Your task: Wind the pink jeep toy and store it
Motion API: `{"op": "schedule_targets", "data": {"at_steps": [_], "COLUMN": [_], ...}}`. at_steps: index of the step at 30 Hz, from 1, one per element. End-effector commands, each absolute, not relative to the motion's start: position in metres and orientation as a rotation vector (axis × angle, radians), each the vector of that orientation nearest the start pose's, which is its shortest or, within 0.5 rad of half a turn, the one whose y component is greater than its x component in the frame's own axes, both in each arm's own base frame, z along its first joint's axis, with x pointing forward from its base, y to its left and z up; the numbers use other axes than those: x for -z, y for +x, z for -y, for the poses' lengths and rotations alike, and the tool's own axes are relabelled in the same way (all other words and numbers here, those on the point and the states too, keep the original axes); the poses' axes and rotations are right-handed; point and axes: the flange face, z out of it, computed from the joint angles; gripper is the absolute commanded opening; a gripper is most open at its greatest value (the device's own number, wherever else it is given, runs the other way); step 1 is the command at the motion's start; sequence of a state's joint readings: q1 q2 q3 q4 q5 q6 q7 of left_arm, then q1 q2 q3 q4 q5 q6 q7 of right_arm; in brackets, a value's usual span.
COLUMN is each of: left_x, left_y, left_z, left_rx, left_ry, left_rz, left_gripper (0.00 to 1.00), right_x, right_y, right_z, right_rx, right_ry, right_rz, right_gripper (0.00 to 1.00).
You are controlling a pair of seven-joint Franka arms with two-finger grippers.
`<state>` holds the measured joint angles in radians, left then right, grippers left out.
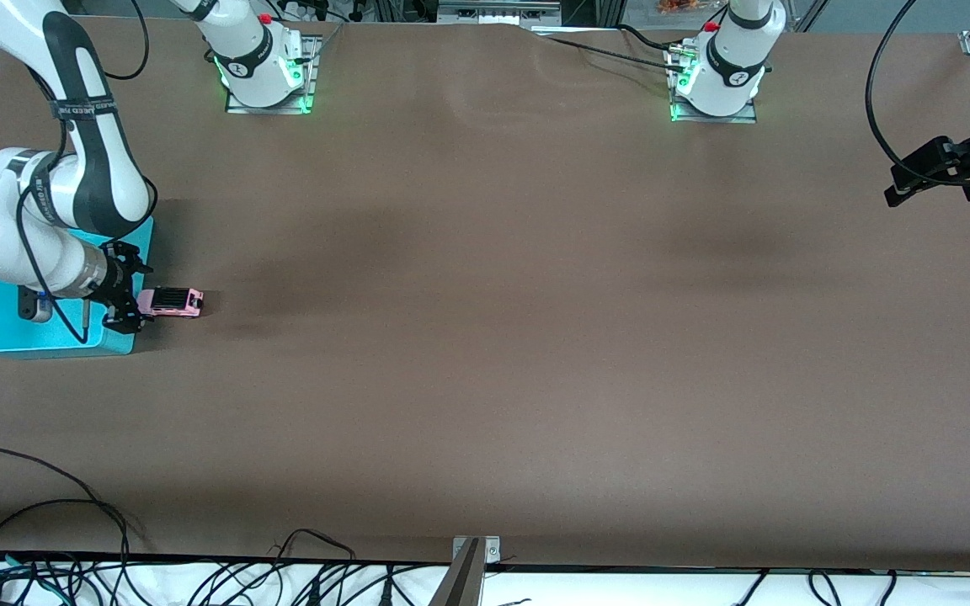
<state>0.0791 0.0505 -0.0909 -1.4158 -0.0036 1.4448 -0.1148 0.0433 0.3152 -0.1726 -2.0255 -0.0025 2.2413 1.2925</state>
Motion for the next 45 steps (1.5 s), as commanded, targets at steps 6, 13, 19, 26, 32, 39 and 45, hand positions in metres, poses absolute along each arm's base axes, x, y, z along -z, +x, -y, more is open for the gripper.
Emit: {"op": "schedule_targets", "data": {"at_steps": [6, 13, 19, 26, 32, 39, 45], "left_x": [-0.658, -0.658, -0.656, -0.648, -0.645, -0.644, -0.644], "left_y": [0.559, 0.559, 0.558, 0.553, 0.549, 0.549, 0.549], "left_z": [0.005, 0.003, -0.004, -0.004, -0.014, -0.013, -0.012], "left_rx": [-0.010, -0.017, -0.032, -0.120, -0.159, -0.166, -0.171], "left_ry": [-3.168, -3.166, -3.164, -3.152, -3.146, -3.146, -3.146], "left_rz": [0.183, 0.188, 0.207, 0.211, 0.238, 0.230, 0.225], "left_gripper": [1.00, 1.00, 1.00, 1.00, 1.00, 1.00, 1.00], "right_x": [-0.247, -0.232, -0.229, -0.219, -0.206, -0.192, -0.193], "right_y": [0.529, 0.527, 0.531, 0.532, 0.532, 0.532, 0.533], "right_z": [0.084, 0.088, 0.089, 0.090, 0.090, 0.090, 0.090], "right_rx": [0.014, 0.051, 0.109, 0.127, 0.136, 0.158, 0.160], "right_ry": [-2.376, -2.338, -2.274, -2.270, -2.242, -2.241, -2.240], "right_rz": [-2.122, -2.151, -2.188, -2.186, -2.219, -2.215, -2.214], "right_gripper": [1.00, 1.00, 1.00, 1.00, 1.00, 1.00, 0.41]}}
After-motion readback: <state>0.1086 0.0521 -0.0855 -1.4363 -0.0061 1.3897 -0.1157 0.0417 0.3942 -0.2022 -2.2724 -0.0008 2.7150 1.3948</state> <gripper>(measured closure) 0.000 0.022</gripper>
